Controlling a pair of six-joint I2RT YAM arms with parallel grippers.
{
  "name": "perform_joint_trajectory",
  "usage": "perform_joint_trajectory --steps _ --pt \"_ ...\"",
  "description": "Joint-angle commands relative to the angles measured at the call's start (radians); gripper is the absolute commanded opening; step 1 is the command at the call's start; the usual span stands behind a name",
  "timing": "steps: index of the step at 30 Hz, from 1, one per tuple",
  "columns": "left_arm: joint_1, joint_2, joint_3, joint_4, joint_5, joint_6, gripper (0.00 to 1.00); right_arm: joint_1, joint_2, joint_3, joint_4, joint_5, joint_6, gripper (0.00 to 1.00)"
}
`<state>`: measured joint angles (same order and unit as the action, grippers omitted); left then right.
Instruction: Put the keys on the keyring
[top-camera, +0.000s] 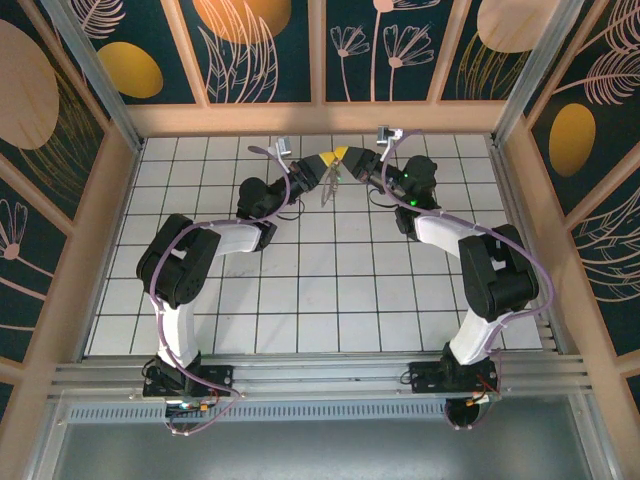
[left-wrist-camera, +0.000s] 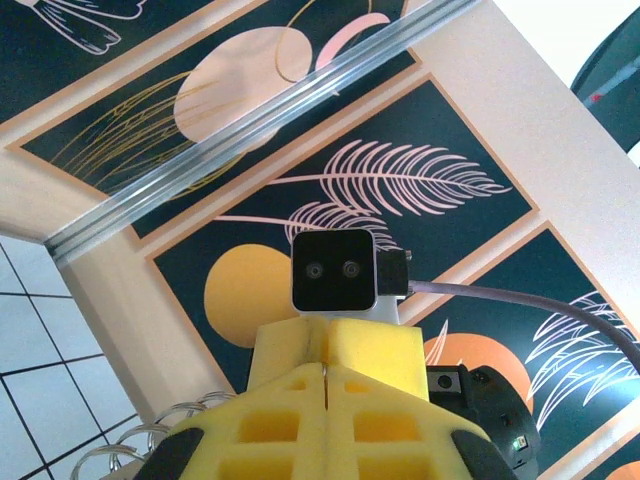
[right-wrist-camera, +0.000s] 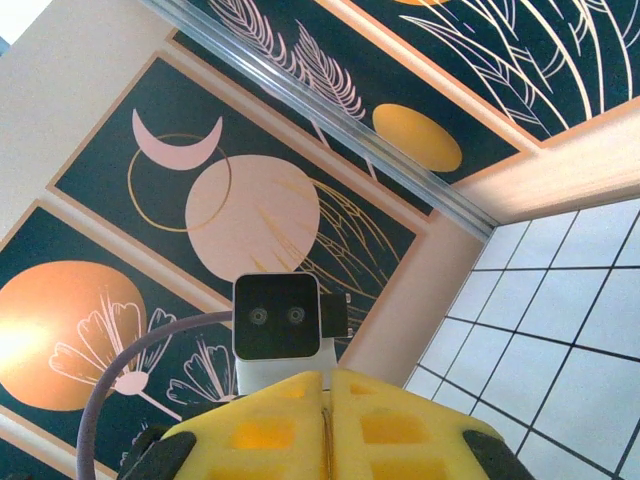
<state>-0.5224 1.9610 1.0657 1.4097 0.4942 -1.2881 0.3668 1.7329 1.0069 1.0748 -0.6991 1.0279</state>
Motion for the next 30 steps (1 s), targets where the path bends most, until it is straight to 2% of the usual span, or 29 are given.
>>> perform_joint_trajectory --steps 1,3,10,16,23,30 --pt "-0.007 0.001 0.005 0.061 0.011 0.007 0.0 0.013 0.015 0.021 0.032 -0.025 -0.008 0.07" --pt "-0.007 0.001 0.005 0.06 0.011 0.007 0.0 0.014 0.014 0.018 0.031 -0.029 -0.011 0.0" --pt "-0.005 -0.006 0.01 0.029 0.015 0.031 0.01 -0.005 0.0 0.0 0.033 -0.035 -0.034 0.0" --pt "0.014 -0.067 -0.004 -0.105 0.024 0.13 0.36 -0.072 -0.013 0.009 -0.007 -0.098 -0.076 0.0" --pt "0.049 -0.106 0.005 -0.242 0.068 0.247 0.43 -0.144 0.0 0.048 -0.112 -0.229 -0.173 0.0" --pt "0.071 -0.075 0.131 -0.5 0.229 0.427 0.49 -0.18 0.004 0.095 -0.23 -0.372 -0.278 0.0"
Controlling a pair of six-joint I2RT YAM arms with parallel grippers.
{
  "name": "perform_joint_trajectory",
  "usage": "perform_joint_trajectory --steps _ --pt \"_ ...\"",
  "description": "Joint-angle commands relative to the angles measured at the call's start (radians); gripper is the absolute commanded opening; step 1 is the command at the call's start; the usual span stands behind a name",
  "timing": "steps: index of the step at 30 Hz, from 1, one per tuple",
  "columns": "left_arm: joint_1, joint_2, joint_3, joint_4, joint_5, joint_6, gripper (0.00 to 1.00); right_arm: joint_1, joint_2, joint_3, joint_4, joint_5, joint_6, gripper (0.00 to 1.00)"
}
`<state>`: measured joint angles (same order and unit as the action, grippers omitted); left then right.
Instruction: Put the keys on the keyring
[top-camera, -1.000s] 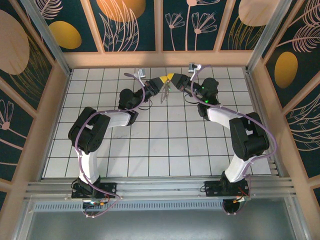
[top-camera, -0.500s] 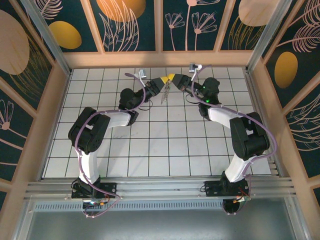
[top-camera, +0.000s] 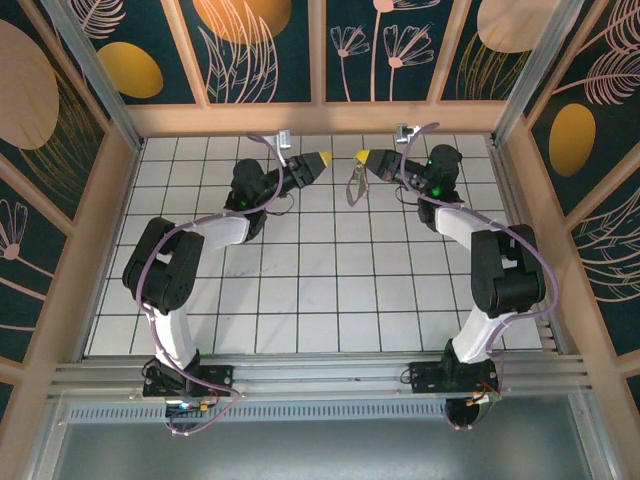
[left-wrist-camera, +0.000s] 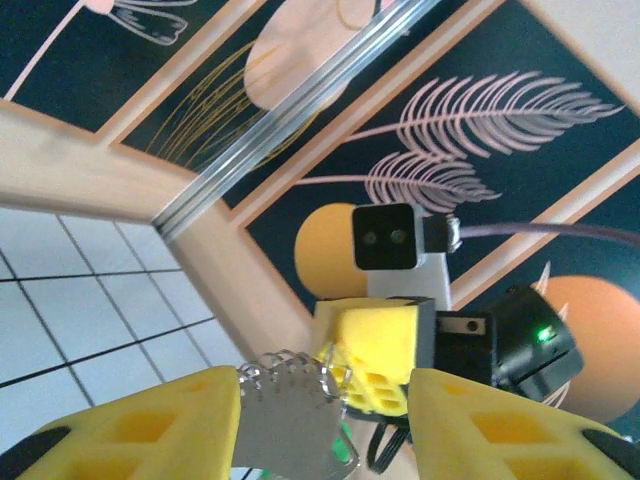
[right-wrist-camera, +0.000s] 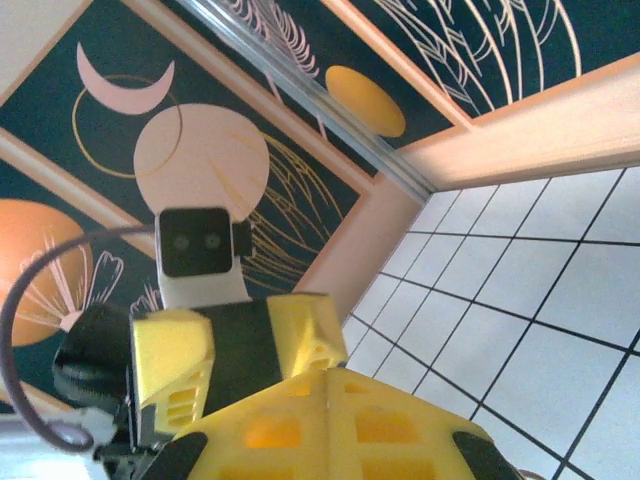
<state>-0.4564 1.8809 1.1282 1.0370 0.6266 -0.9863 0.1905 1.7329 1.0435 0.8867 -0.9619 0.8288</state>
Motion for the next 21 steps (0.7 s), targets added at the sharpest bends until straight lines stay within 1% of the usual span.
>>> perform_joint_trajectory --steps 1,4,8,12,21 --pt "0.004 0.01 0.086 -0.157 0.117 0.148 0.5 -0.004 0.008 0.071 -0.068 -0.132 -0.097 0.0" --pt "0.004 0.026 0.126 -0.203 0.18 0.182 0.5 0.0 0.018 0.102 -0.111 -0.192 -0.127 0.0" --pt "0.005 0.043 0.163 -0.233 0.243 0.196 0.5 0.011 0.018 0.121 -0.151 -0.205 -0.151 0.0" --pt "0.003 0.05 0.17 -0.233 0.253 0.195 0.48 0.02 0.017 0.127 -0.155 -0.197 -0.149 0.0" --pt "-0.005 0.071 0.154 -0.153 0.281 0.141 0.43 0.044 0.026 0.133 -0.13 -0.181 -0.12 0.0"
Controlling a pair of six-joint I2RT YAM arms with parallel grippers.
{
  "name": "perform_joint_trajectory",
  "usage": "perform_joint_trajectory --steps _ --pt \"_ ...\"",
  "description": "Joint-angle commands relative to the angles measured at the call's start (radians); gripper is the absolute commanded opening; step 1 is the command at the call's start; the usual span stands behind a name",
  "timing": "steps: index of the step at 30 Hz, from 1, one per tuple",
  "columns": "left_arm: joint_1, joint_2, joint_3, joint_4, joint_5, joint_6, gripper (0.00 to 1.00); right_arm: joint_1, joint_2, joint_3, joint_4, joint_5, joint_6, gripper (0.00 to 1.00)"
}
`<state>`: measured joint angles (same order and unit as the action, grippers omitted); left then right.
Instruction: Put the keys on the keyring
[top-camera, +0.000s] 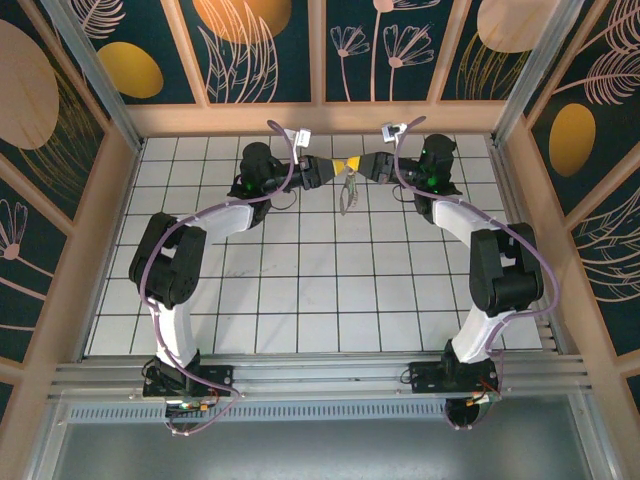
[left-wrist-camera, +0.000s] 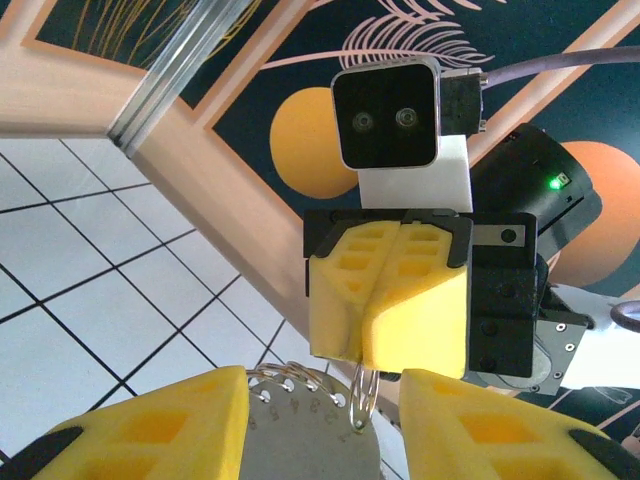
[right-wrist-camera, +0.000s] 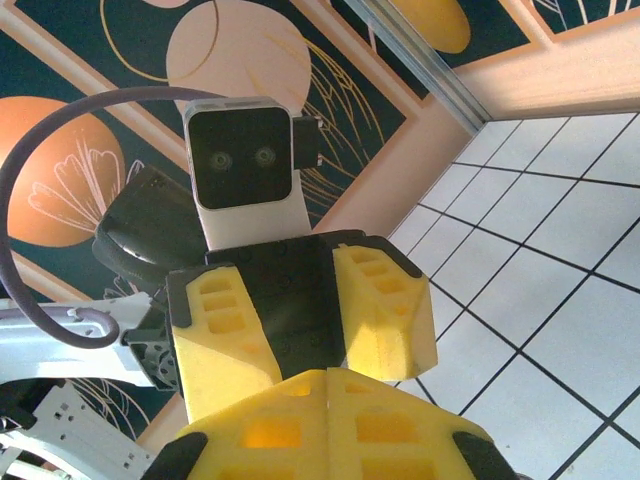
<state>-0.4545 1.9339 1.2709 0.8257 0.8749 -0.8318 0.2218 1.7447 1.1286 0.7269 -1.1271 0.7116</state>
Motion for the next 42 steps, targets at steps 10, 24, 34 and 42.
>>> perform_joint_trajectory --steps 10,24,34,42 --pt "-0.018 0.029 0.011 0.091 0.046 -0.027 0.28 0.032 0.032 0.065 0.024 -0.007 -0.004 0.0" --pt "-0.019 0.023 -0.054 0.256 0.054 -0.111 0.24 0.033 0.055 0.073 0.031 0.026 0.021 0.0" --pt "-0.023 0.026 -0.054 0.279 0.056 -0.121 0.14 0.034 0.063 0.069 0.049 0.029 0.037 0.0" --pt "-0.031 0.034 -0.056 0.294 0.04 -0.128 0.0 0.039 0.064 0.07 0.052 0.023 0.039 0.0"
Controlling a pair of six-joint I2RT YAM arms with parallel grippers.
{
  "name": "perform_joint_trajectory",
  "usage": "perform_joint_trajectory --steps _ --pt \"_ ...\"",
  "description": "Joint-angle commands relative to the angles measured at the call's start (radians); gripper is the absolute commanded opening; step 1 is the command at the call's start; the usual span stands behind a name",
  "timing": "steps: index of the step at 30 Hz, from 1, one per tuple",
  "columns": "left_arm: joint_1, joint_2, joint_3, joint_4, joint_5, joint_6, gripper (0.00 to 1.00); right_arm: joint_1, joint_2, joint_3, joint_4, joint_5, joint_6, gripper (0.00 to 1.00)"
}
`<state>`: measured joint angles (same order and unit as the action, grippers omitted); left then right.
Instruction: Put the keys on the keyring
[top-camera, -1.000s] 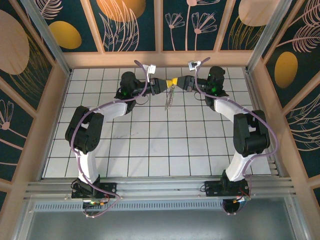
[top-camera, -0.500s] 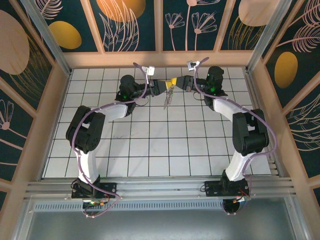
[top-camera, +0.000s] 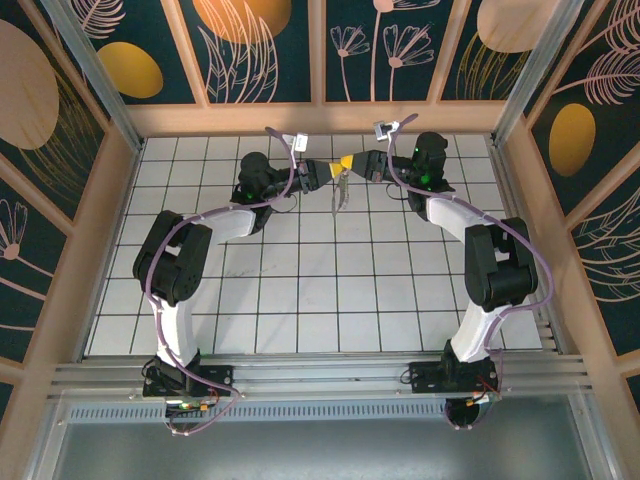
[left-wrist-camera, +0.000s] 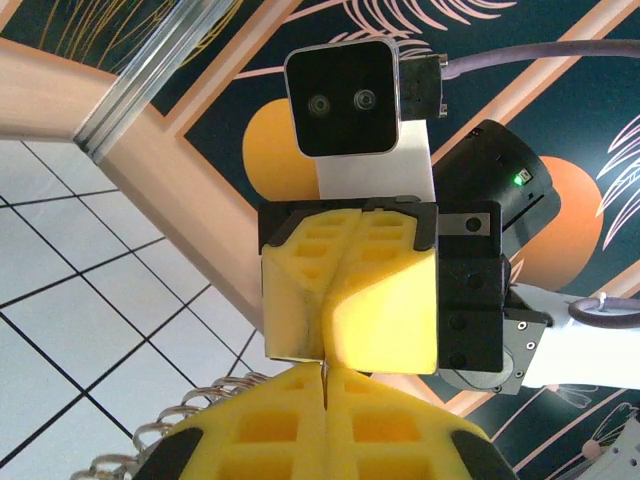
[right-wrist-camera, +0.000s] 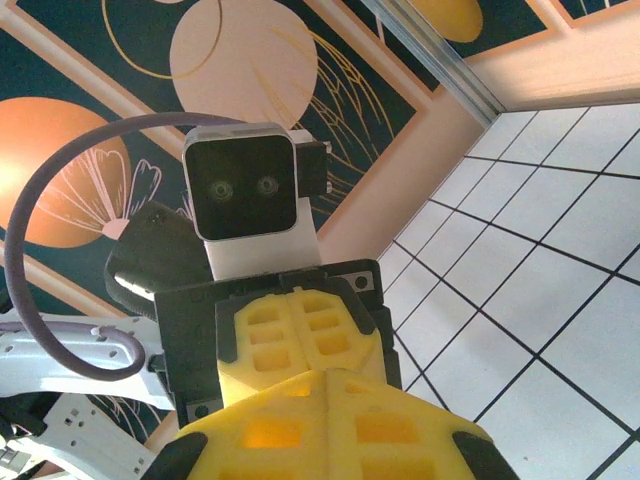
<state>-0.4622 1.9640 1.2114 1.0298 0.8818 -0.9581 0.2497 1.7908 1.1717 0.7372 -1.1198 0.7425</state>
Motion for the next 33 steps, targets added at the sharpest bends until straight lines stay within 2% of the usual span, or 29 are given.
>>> perform_joint_trajectory --steps 1,2,4,6,7,12,21,27,33 --pt "-0.024 0.005 0.005 0.093 0.028 -0.006 0.0 0.011 0.018 0.026 0.042 0.017 0.008 0.0" --pt "-0.024 0.006 0.004 0.101 0.022 -0.014 0.0 0.009 0.012 0.024 0.038 0.019 0.008 0.0" --pt "-0.024 0.003 -0.005 0.126 0.001 -0.034 0.0 -0.002 -0.007 0.009 0.036 0.039 0.005 0.21" --pt "-0.024 0.0 -0.012 0.135 -0.027 -0.047 0.0 -0.026 -0.045 -0.03 0.045 0.083 0.01 0.31" --pt "-0.024 -0.005 -0.015 0.143 -0.036 -0.056 0.0 -0.039 -0.063 -0.054 0.063 0.099 0.021 0.33" --pt "-0.026 -0.017 -0.027 0.161 -0.064 -0.07 0.0 -0.09 -0.156 -0.206 0.15 0.178 0.065 0.36" --pt "-0.026 -0.037 -0.026 0.13 -0.096 -0.074 0.0 -0.06 -0.29 -0.421 0.185 0.294 -0.032 0.43" --pt "-0.026 -0.044 -0.021 0.1 -0.107 -0.064 0.0 0.005 -0.353 -0.474 0.147 0.382 -0.125 0.45" --pt "-0.026 -0.048 -0.021 0.096 -0.112 -0.064 0.0 0.067 -0.377 -0.439 0.06 0.462 -0.208 0.46"
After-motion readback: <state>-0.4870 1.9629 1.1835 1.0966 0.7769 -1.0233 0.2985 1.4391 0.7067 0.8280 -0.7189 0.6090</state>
